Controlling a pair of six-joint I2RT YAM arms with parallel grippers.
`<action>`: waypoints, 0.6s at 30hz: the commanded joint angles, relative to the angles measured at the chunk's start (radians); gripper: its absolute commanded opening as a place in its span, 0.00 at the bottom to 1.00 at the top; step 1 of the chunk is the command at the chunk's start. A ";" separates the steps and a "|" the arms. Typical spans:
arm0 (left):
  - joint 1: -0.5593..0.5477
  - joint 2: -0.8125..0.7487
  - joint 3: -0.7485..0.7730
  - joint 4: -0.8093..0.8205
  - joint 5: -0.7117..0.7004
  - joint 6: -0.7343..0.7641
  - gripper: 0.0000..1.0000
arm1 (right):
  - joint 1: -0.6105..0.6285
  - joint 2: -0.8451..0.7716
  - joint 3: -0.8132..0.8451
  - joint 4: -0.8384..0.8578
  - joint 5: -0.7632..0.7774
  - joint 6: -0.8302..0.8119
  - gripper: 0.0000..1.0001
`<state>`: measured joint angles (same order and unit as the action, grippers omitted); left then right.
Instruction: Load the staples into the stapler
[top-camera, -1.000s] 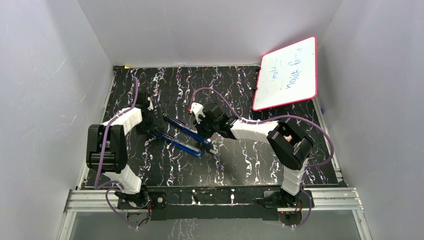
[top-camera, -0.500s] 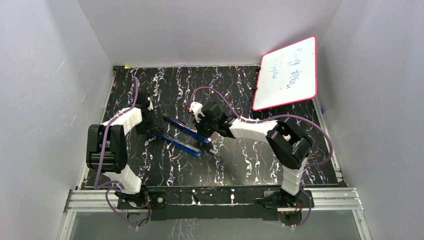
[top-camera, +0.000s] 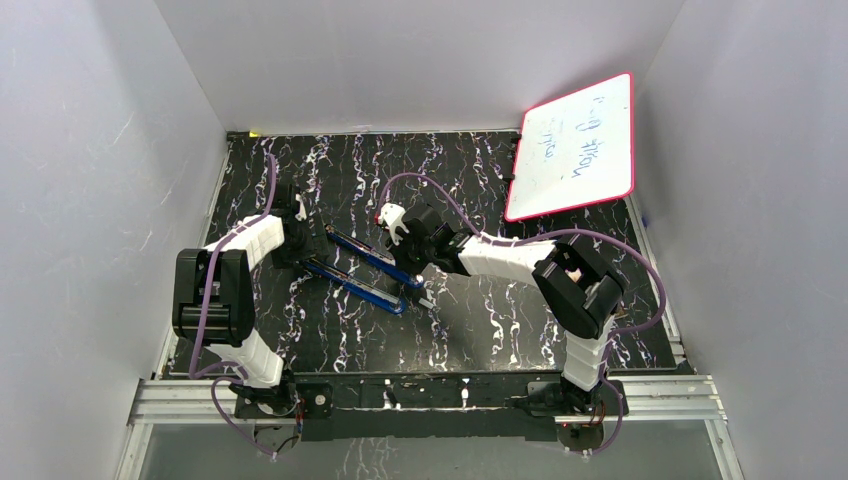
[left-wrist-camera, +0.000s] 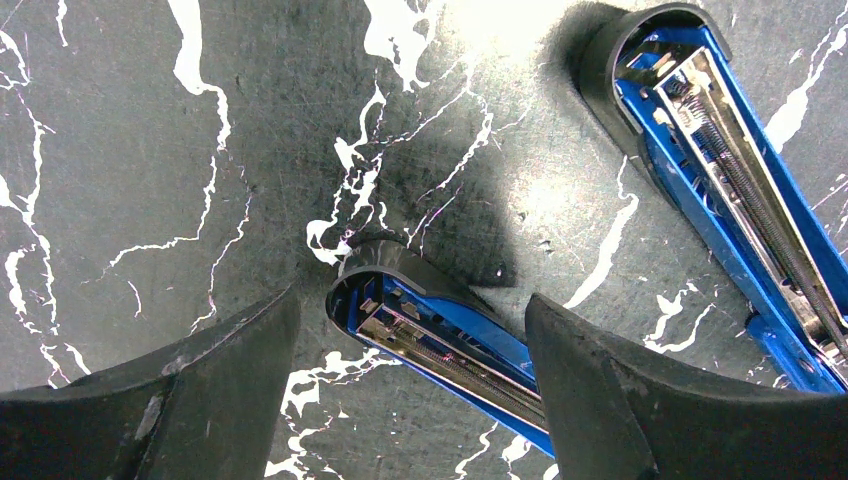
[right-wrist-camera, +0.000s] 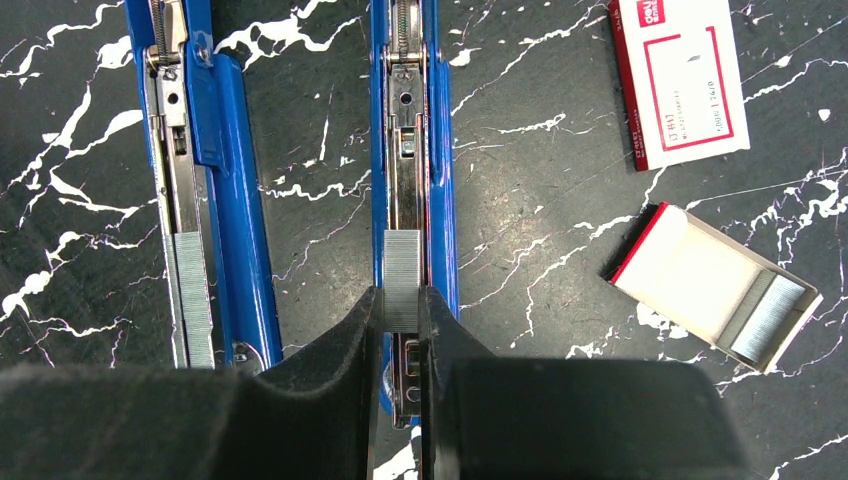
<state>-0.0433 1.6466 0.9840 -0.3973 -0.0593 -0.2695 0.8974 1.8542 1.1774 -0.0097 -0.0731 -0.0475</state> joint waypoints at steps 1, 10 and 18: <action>-0.002 -0.012 0.030 -0.021 0.012 0.004 0.81 | -0.003 0.017 0.034 -0.048 0.032 0.004 0.05; -0.002 -0.008 0.031 -0.021 0.012 0.005 0.81 | -0.003 0.017 0.030 -0.058 0.026 0.002 0.15; -0.002 -0.008 0.031 -0.021 0.010 0.006 0.81 | -0.003 0.010 0.028 -0.050 0.021 0.003 0.22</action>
<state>-0.0433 1.6470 0.9848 -0.3973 -0.0593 -0.2695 0.8974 1.8545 1.1843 -0.0273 -0.0704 -0.0479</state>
